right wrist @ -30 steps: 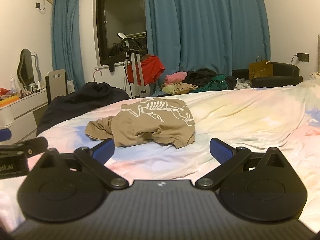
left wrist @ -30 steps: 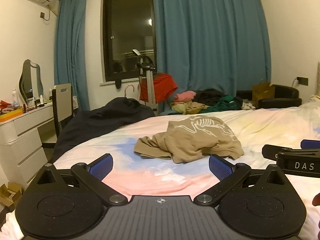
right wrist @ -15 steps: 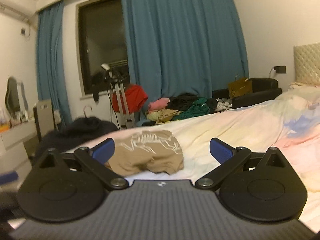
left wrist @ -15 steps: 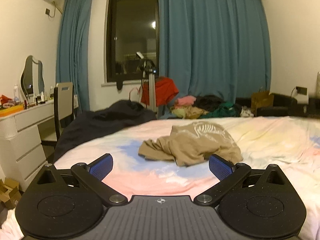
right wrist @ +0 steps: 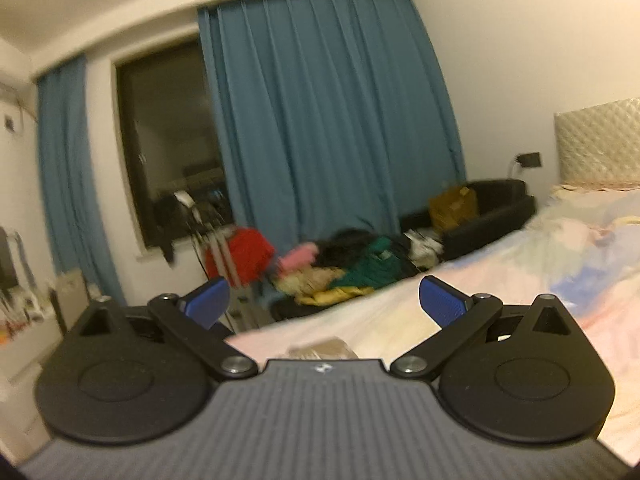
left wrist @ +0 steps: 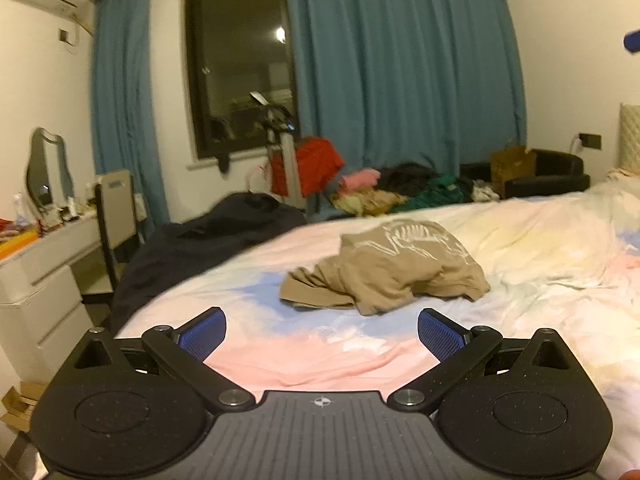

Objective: Fold clothes
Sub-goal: 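Move both grippers toward the crumpled beige T-shirt on the bed, then grasp the beige T-shirt edge with the left gripper and lift it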

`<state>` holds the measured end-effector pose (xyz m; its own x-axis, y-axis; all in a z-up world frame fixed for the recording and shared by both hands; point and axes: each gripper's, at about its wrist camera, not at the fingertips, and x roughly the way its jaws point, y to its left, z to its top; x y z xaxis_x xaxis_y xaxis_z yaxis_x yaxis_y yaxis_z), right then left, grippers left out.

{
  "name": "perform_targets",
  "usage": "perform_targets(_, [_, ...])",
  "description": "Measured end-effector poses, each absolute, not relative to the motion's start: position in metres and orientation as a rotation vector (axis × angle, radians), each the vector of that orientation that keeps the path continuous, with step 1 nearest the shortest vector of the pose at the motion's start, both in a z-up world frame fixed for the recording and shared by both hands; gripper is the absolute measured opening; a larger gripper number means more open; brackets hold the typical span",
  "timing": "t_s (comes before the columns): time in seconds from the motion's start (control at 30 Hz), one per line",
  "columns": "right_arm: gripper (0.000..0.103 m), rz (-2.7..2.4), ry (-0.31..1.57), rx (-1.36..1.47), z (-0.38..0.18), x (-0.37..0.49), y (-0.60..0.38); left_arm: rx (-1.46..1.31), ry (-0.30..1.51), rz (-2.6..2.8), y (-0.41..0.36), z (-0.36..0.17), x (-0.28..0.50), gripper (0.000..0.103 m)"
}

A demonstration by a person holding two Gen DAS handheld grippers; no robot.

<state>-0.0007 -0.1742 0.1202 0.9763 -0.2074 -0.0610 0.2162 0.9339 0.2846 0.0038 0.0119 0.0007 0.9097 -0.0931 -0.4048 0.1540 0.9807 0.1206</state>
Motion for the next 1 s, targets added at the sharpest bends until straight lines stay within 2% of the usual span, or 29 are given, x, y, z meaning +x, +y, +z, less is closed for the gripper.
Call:
perform_targets(0.13, [0.103,-0.171,-0.008,0.273,0.098,0.01,-0.182,0.094,0.502,-0.181,0.013,-0.006,0.052,0.103])
perform_targets(0.27, [0.103,-0.137,-0.081,0.201,0.065,0.024,-0.184,0.16,0.546,-0.227,-0.005,-0.017,0.1,0.102])
perform_targets(0.37, [0.103,-0.135,-0.047,0.148,0.032,0.04,-0.186,0.242,0.609,-0.257,-0.026,-0.037,0.14,0.094])
perform_targets(0.43, [0.103,-0.157,-0.01,0.11,0.01,0.053,-0.187,0.311,0.632,-0.256,-0.04,-0.054,0.168,0.092])
perform_targets(0.63, [0.103,-0.147,0.093,0.177,-0.045,0.096,-0.21,0.525,0.544,-0.324,-0.068,-0.108,0.223,0.082])
perform_targets(0.7, [0.103,-0.144,0.121,0.198,-0.057,0.112,-0.215,0.579,0.497,-0.337,-0.073,-0.124,0.236,0.077])
perform_targets(0.77, [0.103,-0.151,0.146,0.201,-0.074,0.129,-0.218,0.617,0.456,-0.366,-0.077,-0.137,0.246,0.064])
perform_targets(0.83, [0.103,-0.152,0.173,0.212,-0.089,0.145,-0.22,0.624,0.43,-0.405,-0.081,-0.147,0.253,0.063])
perform_targets(0.9, [0.103,-0.145,0.194,0.222,-0.1,0.159,-0.218,0.654,0.43,-0.423,-0.087,-0.158,0.26,0.055])
perform_targets(1.0, [0.103,-0.139,0.232,0.182,-0.116,0.176,-0.211,0.722,0.399,-0.438,-0.094,-0.162,0.269,0.032])
